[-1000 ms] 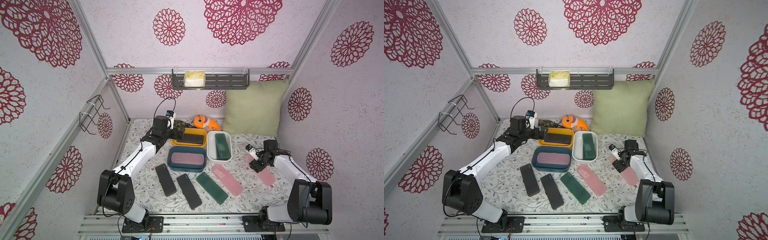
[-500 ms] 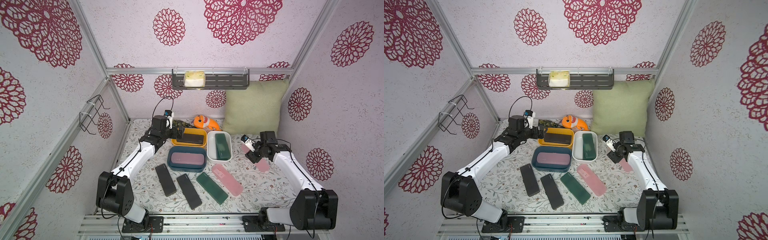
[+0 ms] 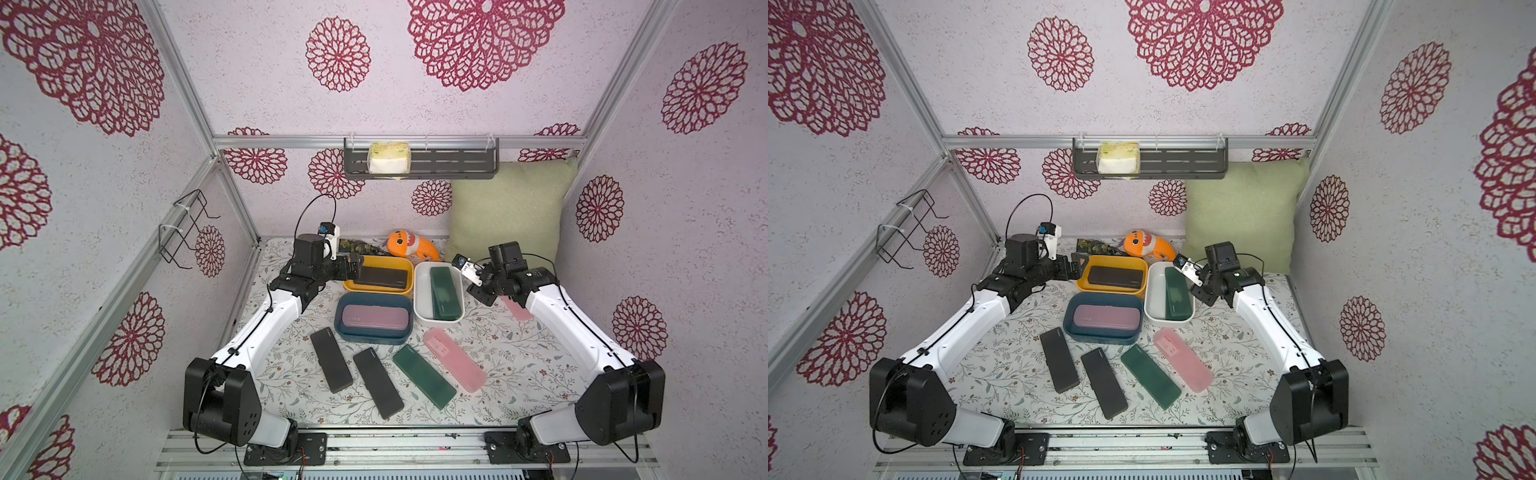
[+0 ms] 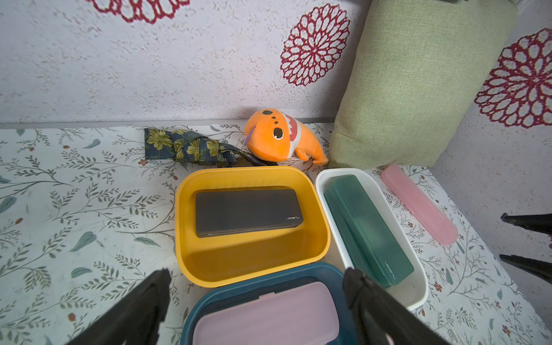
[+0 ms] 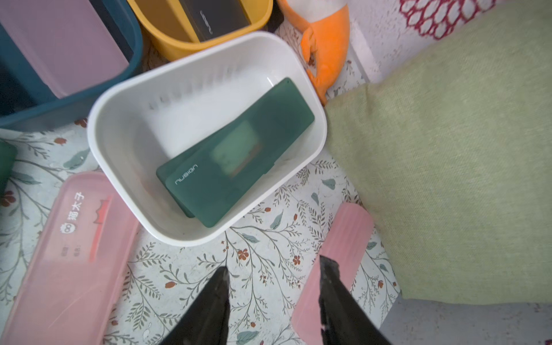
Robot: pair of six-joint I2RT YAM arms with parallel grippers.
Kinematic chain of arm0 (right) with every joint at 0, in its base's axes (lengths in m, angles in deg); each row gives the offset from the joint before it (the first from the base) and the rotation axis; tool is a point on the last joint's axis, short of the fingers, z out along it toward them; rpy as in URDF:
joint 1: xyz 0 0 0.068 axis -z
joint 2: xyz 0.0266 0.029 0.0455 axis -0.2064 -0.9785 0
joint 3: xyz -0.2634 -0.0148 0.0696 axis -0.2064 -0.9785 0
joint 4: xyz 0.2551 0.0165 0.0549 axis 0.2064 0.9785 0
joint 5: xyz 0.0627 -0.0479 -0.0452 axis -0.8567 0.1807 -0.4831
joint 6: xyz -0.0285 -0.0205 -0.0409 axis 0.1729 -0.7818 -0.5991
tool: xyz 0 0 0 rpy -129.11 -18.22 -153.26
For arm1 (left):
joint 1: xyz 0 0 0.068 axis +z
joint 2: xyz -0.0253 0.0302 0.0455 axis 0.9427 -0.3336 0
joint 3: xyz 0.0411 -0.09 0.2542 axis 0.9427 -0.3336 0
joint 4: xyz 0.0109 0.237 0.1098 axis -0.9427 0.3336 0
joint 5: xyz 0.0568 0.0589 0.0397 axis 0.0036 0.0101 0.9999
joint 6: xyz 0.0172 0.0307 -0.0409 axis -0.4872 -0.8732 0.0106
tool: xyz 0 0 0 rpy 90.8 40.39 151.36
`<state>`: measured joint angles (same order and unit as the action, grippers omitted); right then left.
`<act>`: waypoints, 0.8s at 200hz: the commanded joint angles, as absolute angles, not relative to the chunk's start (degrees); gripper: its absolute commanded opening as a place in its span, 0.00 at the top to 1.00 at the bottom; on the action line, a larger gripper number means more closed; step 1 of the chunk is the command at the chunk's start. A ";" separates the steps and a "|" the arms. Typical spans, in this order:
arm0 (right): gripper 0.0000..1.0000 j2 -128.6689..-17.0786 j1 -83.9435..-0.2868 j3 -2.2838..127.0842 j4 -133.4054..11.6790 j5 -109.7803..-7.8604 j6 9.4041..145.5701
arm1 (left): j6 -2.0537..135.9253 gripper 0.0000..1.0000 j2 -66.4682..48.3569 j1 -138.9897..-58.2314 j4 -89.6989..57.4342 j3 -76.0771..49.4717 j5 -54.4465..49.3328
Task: Place the pencil cases by color into the storage box
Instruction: Pick up the pencil case from the center of the board.
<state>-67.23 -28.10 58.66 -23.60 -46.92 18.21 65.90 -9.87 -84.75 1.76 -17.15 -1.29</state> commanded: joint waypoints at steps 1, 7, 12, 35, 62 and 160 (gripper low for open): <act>0.42 -66.12 -25.89 58.40 -22.44 -45.51 18.66 | 66.15 0.03 -9.99 -84.40 1.90 -17.06 -2.04; 0.39 -66.08 -25.26 58.17 -22.86 -45.48 18.78 | 66.16 0.03 -10.08 -84.33 1.87 -16.91 -2.12; 0.35 -65.86 -24.71 57.96 -23.26 -45.37 18.90 | 66.16 0.03 -10.17 -84.37 1.87 -16.81 -2.21; 0.23 -66.11 -21.65 57.40 -24.32 -45.48 19.39 | 66.08 0.03 -10.33 -84.35 1.94 -16.47 -2.64; 0.10 -67.46 -17.54 56.84 -24.76 -46.41 19.25 | 65.96 0.03 -10.64 -84.29 2.20 -16.19 -2.72; 0.01 -79.67 -5.90 60.40 -25.34 -49.09 18.22 | 66.72 0.03 -12.84 -84.25 3.81 -14.17 -4.04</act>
<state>-77.42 -7.14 57.31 -25.32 -47.20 18.54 66.29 -11.88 -84.73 2.38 -16.02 -3.32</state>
